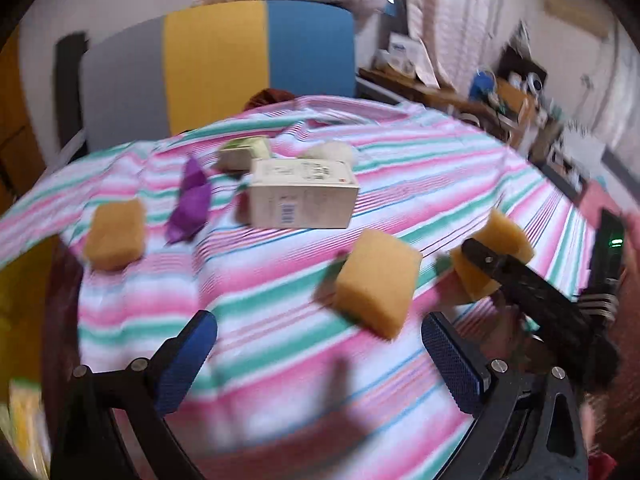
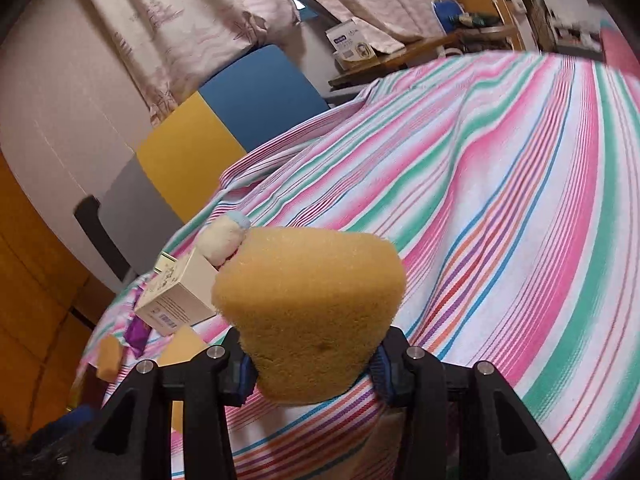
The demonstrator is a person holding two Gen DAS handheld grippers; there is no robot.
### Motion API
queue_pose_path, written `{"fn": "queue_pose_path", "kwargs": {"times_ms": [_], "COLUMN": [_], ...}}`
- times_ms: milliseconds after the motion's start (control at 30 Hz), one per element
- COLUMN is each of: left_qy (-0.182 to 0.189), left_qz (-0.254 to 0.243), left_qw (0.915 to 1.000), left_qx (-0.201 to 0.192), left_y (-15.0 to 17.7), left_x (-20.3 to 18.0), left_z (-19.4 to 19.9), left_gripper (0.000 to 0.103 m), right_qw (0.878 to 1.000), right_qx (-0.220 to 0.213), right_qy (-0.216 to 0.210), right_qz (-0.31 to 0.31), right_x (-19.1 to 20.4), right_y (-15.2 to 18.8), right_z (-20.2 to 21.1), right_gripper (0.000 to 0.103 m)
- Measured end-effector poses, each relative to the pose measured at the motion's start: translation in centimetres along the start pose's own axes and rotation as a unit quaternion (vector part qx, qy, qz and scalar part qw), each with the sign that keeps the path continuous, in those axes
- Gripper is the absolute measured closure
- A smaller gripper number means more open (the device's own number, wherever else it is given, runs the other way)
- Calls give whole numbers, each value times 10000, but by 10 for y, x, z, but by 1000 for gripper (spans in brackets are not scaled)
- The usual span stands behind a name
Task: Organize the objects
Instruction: 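Grasp a yellow sponge with the right gripper, then grasp another yellow sponge with the left gripper while right holds its sponge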
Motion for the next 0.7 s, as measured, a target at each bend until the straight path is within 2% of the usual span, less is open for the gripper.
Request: {"fn": "queue_pose_path", "kwargs": {"times_ms": [167,367,467,567,633,700], "left_qy": [-5,-121,-142,122,315,376], "left_qz": [-362,-1179,-1245,-1262,-1329,-1400], "left_qw": [9991,9927,9919,9919,9906,9894], "left_qx": [207,200,190,114,111,20], "left_y": [-13,-14,-12,-8,-5,-2], "left_x": [-3,-18,-18,-21,-24,-26], "left_z": [-36,-54,-61,-64,-63,-59], "left_gripper": [0,0,1,19,35,45], "right_qw": [9999,9999,9999,9999,9999,9999], "right_qx": [-56,-107,-107,-107,-107,-109], "right_qy": [-70,-70,-84,-91,-83,-75], "right_qz": [-75,-67,-76,-82,-77,-72], "right_x": [0,0,-1,-2,-2,-1], "right_y": [-2,-2,-2,-3,-3,-3], "right_z": [0,0,1,1,0,0], "right_gripper": [60,60,60,60,60,60]}}
Point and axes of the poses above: each gripper's, at about its wrist camera, not at the fingertips, and z roughly against the way its jaws point, x to its left, y to its underside, the point moved 7 cm from there along -z, roughly the way its jaws point, and after that the axes turned 11 degrees about y, right-handed, at the moved point
